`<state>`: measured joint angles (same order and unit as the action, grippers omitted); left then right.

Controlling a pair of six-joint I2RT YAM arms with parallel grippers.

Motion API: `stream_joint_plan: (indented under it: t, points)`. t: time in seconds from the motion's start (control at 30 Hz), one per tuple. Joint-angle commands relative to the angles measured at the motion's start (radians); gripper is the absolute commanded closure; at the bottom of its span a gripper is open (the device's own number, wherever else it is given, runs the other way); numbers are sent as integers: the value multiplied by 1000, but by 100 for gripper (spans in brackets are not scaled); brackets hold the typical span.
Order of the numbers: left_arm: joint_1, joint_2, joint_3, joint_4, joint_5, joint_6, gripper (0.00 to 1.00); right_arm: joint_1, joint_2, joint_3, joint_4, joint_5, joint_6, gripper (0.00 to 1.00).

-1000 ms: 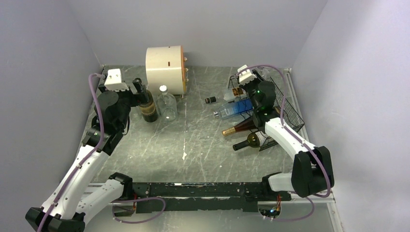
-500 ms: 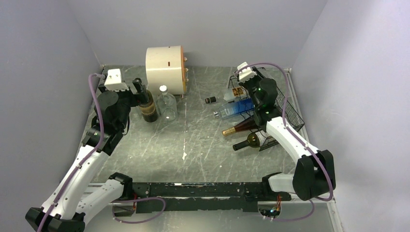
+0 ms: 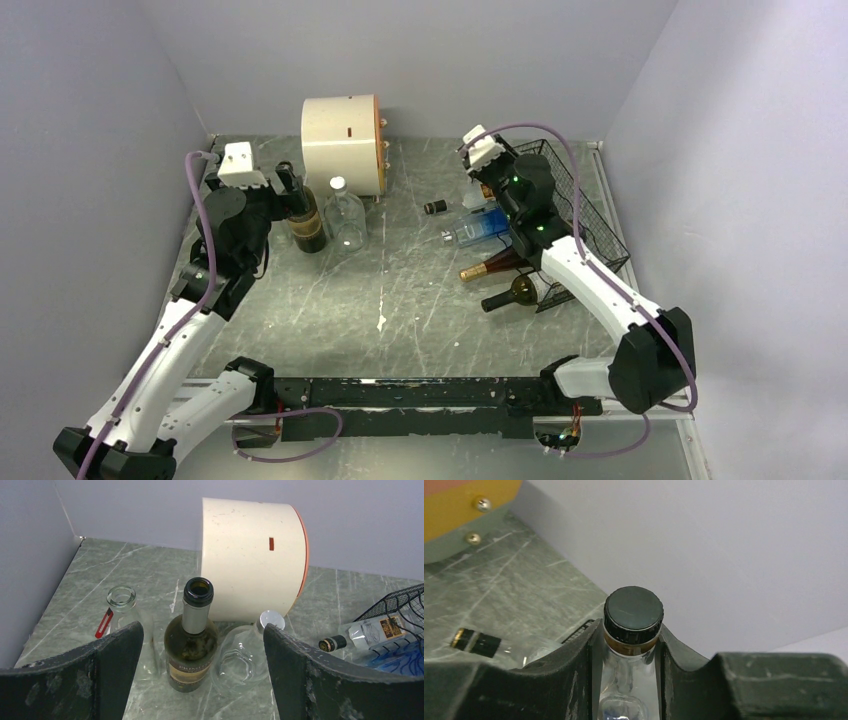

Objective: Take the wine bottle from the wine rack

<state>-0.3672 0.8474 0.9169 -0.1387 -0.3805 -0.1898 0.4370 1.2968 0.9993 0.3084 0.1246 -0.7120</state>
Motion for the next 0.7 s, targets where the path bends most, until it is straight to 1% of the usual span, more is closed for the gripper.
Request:
stream_joint_plan:
  t: [0.0,0.13,0.4,0.67]
  points:
    - [5,2,0,31,14,-7,7,34,-13,140,119,27,-59,100]
    - [6,5,2,28,15,-7,7,51,-7,187,102,19,-17,100]
    - [5,11,3,27,13,-8,7,167,43,261,87,-3,33,100]
    - [7,13,4,26,9,-5,7,249,133,289,161,-97,210,100]
